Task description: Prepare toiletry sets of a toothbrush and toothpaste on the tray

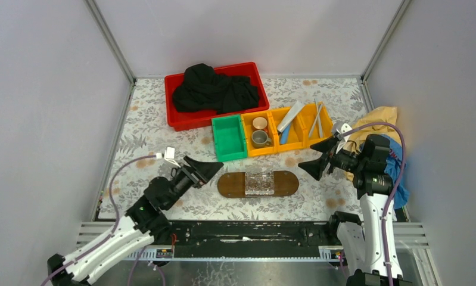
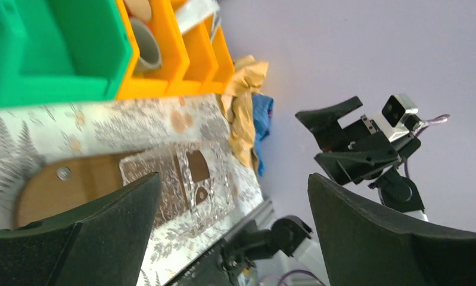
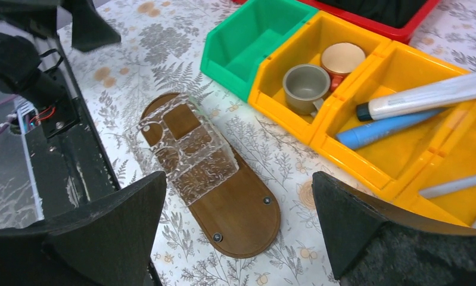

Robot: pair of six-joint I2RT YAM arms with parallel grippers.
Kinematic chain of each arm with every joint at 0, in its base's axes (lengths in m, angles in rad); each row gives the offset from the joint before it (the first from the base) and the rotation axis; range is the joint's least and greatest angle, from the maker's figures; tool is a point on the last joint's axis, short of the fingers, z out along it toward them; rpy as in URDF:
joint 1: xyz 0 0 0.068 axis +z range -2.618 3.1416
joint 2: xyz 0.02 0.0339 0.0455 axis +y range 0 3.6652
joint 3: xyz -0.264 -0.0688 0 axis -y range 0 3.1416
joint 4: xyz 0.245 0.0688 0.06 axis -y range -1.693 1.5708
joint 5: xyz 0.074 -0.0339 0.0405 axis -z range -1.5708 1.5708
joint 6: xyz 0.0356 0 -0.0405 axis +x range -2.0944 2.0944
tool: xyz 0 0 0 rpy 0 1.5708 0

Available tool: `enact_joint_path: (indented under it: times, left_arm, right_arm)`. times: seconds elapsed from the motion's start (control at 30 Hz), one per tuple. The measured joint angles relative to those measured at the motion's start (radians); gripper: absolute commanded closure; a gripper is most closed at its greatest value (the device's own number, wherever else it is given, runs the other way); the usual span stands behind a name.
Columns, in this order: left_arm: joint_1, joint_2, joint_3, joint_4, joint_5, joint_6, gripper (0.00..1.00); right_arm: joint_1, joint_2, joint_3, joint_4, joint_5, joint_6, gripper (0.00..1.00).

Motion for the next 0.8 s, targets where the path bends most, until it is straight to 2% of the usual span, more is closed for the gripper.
enact_joint_path:
  times: [0.1,0.27,0.5,0.6,0.77,0.8]
  left_arm:
    - [0.0,-0.071,0.144,-0.234,-0.055,0.145,0.0]
    - [0.0,0.12,0.455,-0.46,-0.08,0.396,0.0]
    - [0.02,0.492,0.797,-0.623,-0.067,0.706,0.0]
    - [0.124,0.575,0.875,-0.634,0.01,0.795,0.04]
    - [0.479,0.646,0.86,-0.557,0.259,0.834,0.08]
    - [0.521,0.653,0.837,-0.536,0.287,0.837,0.08]
  right_arm:
    - [0.0,-0.001,-0.022,0.016,-0.051,-0.009,0.0]
    - [0.041,0.137,0.071,-0.026,-0.076,-0.053,0.07]
    - [0.416,0.493,0.539,-0.186,0.243,-0.174,0.15]
    - [0.499,0.601,0.653,-0.236,0.35,-0.206,0.22]
    - [0.573,0.806,0.809,-0.303,0.483,-0.24,0.31]
    - [0.583,0.839,0.826,-0.314,0.504,-0.244,0.31]
